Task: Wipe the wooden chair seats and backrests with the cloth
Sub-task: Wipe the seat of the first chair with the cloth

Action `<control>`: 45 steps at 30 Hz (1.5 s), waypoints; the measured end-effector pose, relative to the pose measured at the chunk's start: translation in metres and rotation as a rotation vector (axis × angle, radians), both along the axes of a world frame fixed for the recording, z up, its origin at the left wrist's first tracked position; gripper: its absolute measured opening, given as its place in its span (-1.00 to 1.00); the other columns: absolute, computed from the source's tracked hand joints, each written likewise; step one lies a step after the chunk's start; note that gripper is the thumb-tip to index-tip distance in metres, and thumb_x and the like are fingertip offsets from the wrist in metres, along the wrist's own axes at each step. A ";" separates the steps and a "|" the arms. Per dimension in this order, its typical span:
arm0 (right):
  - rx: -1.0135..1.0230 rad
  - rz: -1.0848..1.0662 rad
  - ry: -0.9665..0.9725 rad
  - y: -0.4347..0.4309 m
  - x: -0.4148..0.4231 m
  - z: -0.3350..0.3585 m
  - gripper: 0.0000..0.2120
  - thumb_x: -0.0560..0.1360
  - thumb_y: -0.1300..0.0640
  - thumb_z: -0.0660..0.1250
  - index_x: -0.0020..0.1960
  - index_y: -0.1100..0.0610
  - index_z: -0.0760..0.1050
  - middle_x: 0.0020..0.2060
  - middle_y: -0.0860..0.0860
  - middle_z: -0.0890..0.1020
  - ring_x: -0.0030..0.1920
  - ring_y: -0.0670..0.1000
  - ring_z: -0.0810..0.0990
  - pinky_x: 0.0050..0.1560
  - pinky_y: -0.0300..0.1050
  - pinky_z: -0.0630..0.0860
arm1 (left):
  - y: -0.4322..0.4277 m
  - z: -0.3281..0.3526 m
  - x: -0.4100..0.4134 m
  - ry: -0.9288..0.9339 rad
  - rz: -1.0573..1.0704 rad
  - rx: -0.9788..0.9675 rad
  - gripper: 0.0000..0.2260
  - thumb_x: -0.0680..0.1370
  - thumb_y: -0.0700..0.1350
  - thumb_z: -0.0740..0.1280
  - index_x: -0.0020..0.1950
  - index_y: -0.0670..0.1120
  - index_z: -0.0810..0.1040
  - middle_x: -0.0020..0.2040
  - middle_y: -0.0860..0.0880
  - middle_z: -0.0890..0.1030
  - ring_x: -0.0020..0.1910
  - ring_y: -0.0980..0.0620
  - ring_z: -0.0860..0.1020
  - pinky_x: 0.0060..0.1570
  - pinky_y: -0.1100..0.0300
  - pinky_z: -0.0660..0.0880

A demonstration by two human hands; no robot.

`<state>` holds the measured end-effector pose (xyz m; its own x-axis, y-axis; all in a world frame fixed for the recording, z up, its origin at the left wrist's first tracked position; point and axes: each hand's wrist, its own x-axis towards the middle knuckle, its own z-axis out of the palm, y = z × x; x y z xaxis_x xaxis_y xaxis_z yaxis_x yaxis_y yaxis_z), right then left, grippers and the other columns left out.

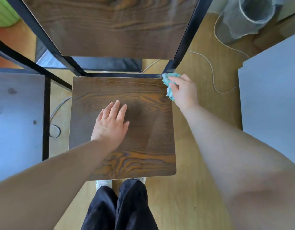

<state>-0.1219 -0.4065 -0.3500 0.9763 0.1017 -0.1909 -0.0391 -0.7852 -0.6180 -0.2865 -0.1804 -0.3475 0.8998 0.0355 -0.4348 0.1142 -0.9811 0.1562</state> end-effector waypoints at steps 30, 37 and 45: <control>-0.060 0.191 0.200 -0.032 -0.106 -0.021 -0.68 0.57 0.26 0.31 0.29 0.07 0.58 0.22 0.00 0.56 0.14 0.06 0.55 0.14 -0.19 0.48 | -0.042 0.012 -0.029 0.055 -0.049 -0.038 -0.45 0.67 0.11 0.07 0.62 -0.01 0.03 0.62 -0.07 0.03 0.59 -0.08 0.00 0.54 -0.02 0.06; -0.073 0.109 0.195 -0.010 -0.167 -0.023 -0.69 0.57 0.23 0.32 0.29 0.05 0.58 0.27 0.00 0.54 0.21 0.06 0.53 0.23 -0.10 0.47 | -0.022 0.007 -0.069 0.025 -0.136 -0.054 -0.45 0.66 0.09 0.11 0.61 -0.03 0.07 0.62 -0.08 0.07 0.58 -0.11 0.04 0.53 -0.05 0.09; -0.063 0.115 0.173 0.036 -0.261 -0.022 -0.68 0.59 0.21 0.30 0.33 0.08 0.54 0.25 0.03 0.54 0.22 0.05 0.54 0.27 -0.14 0.49 | 0.027 0.005 -0.136 0.026 -0.149 -0.030 -0.47 0.68 0.09 0.07 0.61 -0.02 0.04 0.62 -0.09 0.05 0.58 -0.12 0.02 0.54 -0.08 0.08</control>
<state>-0.3832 -0.3706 -0.3716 0.9110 0.1932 -0.3643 -0.0483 -0.8274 -0.5595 -0.4228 -0.1535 -0.3428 0.8824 -0.1112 -0.4571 -0.0281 -0.9824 0.1848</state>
